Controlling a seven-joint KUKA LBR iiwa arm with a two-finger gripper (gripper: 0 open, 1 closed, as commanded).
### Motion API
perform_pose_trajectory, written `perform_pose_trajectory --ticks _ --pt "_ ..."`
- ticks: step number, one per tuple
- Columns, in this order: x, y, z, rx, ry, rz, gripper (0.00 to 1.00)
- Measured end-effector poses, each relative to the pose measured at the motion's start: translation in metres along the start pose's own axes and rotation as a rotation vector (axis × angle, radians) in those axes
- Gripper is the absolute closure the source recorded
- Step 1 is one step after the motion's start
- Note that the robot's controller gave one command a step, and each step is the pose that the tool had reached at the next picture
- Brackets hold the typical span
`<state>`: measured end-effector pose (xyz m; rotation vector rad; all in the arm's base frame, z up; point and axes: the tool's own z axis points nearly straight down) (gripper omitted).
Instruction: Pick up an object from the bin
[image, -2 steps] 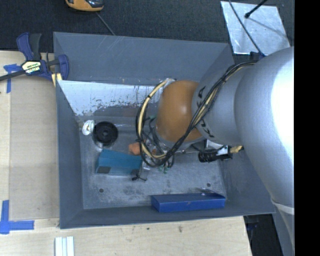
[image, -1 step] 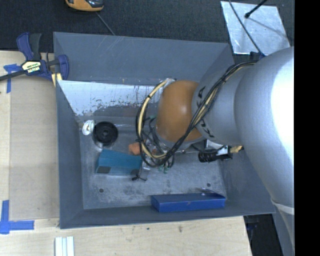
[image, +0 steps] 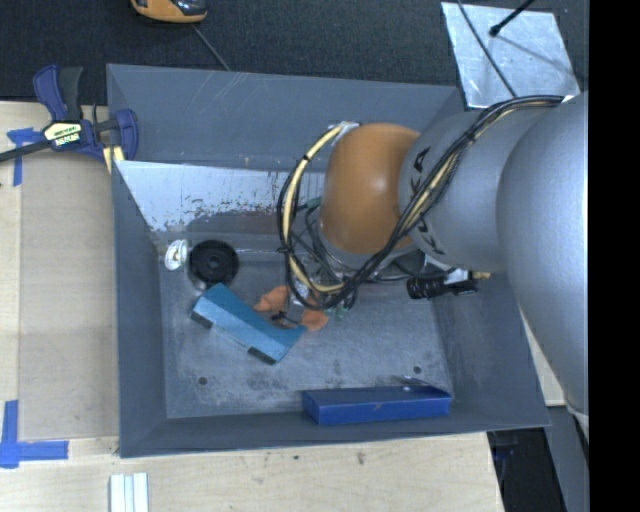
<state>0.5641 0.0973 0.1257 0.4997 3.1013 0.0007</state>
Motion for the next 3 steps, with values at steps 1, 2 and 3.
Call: perform_pose_trajectory --ticks 1,2,3 --pt "0.009 0.040 -0.043 0.000 -0.002 0.029 1.00" --pt "0.009 0.040 -0.043 0.000 -0.002 0.028 1.00" --pt "0.005 0.019 -0.220 -0.005 -0.009 0.038 1.00"
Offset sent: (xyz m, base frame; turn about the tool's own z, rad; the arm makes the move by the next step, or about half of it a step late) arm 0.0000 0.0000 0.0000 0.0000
